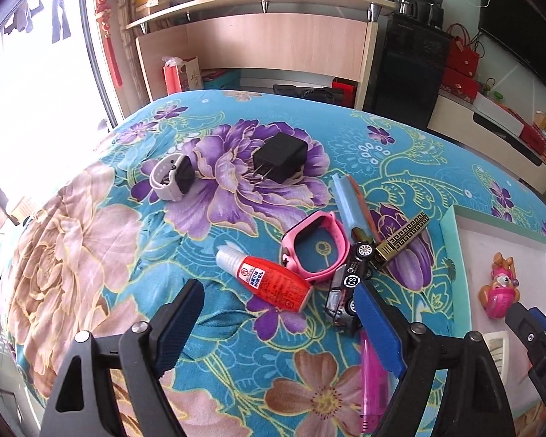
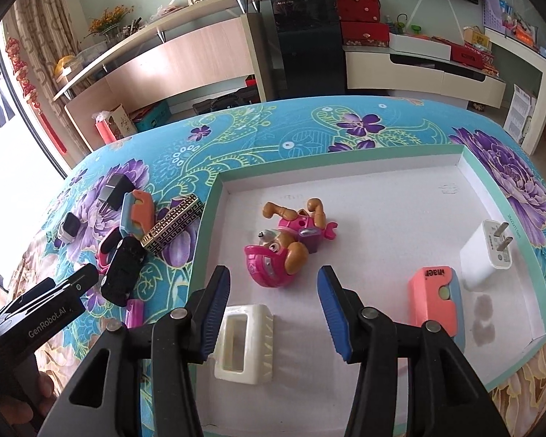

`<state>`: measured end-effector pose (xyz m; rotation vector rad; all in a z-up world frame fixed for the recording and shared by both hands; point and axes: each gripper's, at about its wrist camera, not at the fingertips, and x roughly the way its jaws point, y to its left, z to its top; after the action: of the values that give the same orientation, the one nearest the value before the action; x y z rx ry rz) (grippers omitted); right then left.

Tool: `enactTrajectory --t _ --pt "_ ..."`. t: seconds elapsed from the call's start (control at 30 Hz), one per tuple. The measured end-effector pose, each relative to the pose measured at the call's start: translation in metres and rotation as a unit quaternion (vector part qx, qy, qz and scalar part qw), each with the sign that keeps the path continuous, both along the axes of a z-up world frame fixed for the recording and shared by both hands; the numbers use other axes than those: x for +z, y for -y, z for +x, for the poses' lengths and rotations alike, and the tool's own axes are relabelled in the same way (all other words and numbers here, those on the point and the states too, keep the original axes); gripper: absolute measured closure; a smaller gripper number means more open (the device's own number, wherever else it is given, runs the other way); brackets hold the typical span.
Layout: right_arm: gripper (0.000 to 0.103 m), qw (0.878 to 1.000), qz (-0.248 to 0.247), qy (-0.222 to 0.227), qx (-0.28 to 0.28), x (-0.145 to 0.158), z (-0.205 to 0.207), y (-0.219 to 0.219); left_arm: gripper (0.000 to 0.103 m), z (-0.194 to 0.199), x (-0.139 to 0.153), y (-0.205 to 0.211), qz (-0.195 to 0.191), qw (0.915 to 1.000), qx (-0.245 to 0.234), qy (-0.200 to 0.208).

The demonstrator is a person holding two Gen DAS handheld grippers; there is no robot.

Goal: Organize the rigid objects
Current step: 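Open both tools to release the phone case and white holder in the tray, then move both tools back to the pile, right tool toward the pink lighter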

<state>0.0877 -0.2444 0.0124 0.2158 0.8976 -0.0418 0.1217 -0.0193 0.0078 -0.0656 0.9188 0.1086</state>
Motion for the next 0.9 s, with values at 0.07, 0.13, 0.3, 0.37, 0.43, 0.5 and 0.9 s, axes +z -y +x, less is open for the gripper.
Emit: enactTrajectory --t 0.07,0.13,0.3,0.37,0.43,0.5,0.9 --pt "0.052 1.000 -0.001 0.001 0.005 0.000 0.001 -0.005 0.016 0.000 0.001 -0.006 0.002 1.0000 0.005 0.001" --pt "0.048 1.000 -0.001 0.002 0.010 0.000 0.002 -0.009 0.016 0.000 0.003 -0.012 0.002 0.9999 0.011 0.003" --pt "0.044 1.000 -0.008 0.008 0.024 0.001 0.004 -0.023 0.000 0.000 0.006 -0.033 -0.004 0.9996 0.026 0.009" --pt "0.037 0.999 -0.011 0.008 0.032 0.000 0.006 -0.030 0.000 -0.001 0.007 -0.041 -0.006 0.9994 0.033 0.012" --pt "0.029 0.999 -0.016 0.009 0.038 -0.001 0.008 -0.037 0.000 -0.002 0.008 -0.050 -0.009 0.9990 0.040 0.016" --pt "0.028 0.999 -0.021 0.009 0.047 -0.002 0.009 -0.044 0.000 -0.002 0.008 -0.058 -0.013 0.9986 0.049 0.017" --pt "0.018 0.995 -0.035 0.022 0.089 -0.003 0.013 -0.083 0.000 -0.005 0.006 -0.093 -0.016 0.9965 0.079 0.023"
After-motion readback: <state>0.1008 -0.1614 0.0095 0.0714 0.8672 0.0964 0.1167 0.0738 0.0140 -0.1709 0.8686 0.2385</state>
